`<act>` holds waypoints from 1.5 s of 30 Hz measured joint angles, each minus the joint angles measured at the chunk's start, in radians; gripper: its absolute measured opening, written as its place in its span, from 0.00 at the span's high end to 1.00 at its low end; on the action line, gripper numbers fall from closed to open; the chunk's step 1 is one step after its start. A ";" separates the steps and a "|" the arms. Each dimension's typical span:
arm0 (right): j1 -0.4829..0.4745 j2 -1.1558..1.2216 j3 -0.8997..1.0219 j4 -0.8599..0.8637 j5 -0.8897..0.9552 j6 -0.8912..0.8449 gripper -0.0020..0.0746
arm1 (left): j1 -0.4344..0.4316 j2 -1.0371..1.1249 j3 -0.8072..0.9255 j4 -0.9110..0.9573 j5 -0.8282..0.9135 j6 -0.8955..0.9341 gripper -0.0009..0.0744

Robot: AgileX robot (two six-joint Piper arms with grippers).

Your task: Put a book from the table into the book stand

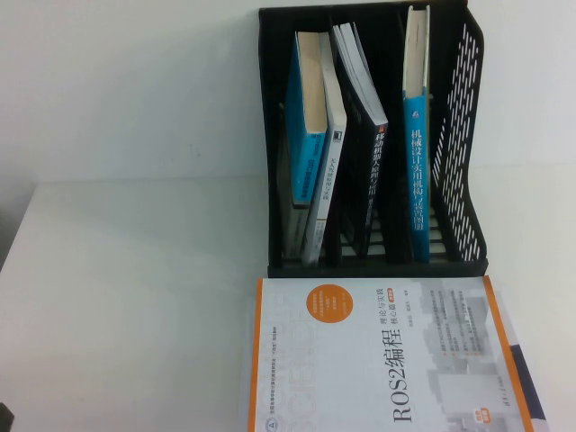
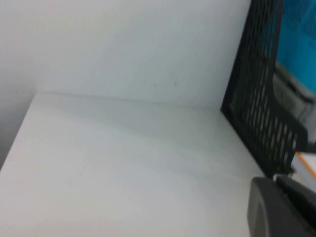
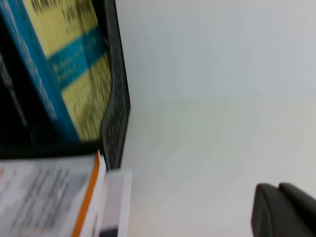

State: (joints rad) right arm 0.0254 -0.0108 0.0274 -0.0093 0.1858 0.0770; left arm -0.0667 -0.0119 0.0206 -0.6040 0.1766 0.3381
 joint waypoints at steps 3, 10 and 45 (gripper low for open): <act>0.000 0.000 0.000 0.000 -0.146 0.000 0.98 | 0.000 0.000 0.000 -0.093 -0.088 -0.002 0.99; 0.000 0.000 0.000 0.000 -0.411 0.000 0.98 | 0.000 0.000 0.000 -0.163 -0.287 -0.002 0.99; 0.000 0.001 -0.221 -0.160 -0.613 0.333 0.98 | 0.002 0.000 -0.218 0.218 -0.390 -0.265 0.99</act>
State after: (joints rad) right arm 0.0254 -0.0098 -0.1939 -0.1691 -0.4268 0.4098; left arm -0.0650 -0.0119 -0.1978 -0.3862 -0.2138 0.0730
